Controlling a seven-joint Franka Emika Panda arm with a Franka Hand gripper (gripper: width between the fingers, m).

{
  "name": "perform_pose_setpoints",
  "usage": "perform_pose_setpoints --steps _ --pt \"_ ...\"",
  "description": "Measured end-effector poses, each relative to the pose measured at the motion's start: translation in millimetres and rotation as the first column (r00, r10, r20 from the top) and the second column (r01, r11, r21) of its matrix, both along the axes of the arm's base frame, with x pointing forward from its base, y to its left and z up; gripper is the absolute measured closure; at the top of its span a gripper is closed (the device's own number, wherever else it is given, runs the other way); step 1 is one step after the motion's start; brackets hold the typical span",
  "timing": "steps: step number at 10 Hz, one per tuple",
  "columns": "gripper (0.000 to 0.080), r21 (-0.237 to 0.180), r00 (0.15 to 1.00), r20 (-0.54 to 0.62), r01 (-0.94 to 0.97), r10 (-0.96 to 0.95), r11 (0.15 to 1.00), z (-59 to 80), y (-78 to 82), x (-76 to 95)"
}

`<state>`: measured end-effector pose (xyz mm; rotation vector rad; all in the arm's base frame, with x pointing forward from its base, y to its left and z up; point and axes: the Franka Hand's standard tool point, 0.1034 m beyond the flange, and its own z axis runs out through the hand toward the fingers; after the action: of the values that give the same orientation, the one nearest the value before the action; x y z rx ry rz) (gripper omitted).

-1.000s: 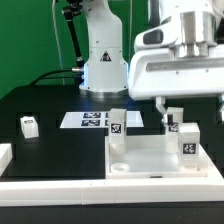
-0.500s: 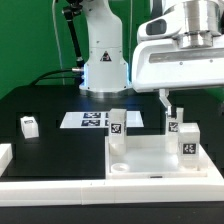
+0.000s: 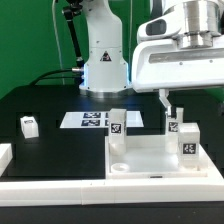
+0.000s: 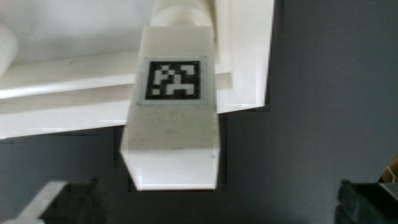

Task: Assemble square table

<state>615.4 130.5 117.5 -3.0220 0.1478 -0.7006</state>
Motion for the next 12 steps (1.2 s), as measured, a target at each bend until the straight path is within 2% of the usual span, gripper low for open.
perform_pose_setpoints --steps 4,5,8,9,10,11,12 --pt "0.0150 -0.008 0.999 -0.028 -0.034 0.033 0.999 3.2 1.9 2.5" --pt "0.0150 -0.039 0.995 -0.035 -0.094 0.093 0.995 4.7 3.3 4.3" --pt "0.0150 -0.044 0.995 -0.034 -0.099 0.097 0.994 4.3 0.1 5.1" --pt "0.0150 -0.032 0.996 -0.051 -0.077 0.075 0.997 3.2 -4.7 3.9" --pt "0.0150 0.001 0.994 -0.104 -0.024 0.024 1.000 2.3 -16.5 2.4" --pt "0.0150 0.029 0.983 -0.183 0.014 -0.009 0.999 1.7 -20.5 4.5" --pt "0.0150 0.045 0.974 -0.224 0.057 -0.045 0.997 1.2 -22.1 13.6"
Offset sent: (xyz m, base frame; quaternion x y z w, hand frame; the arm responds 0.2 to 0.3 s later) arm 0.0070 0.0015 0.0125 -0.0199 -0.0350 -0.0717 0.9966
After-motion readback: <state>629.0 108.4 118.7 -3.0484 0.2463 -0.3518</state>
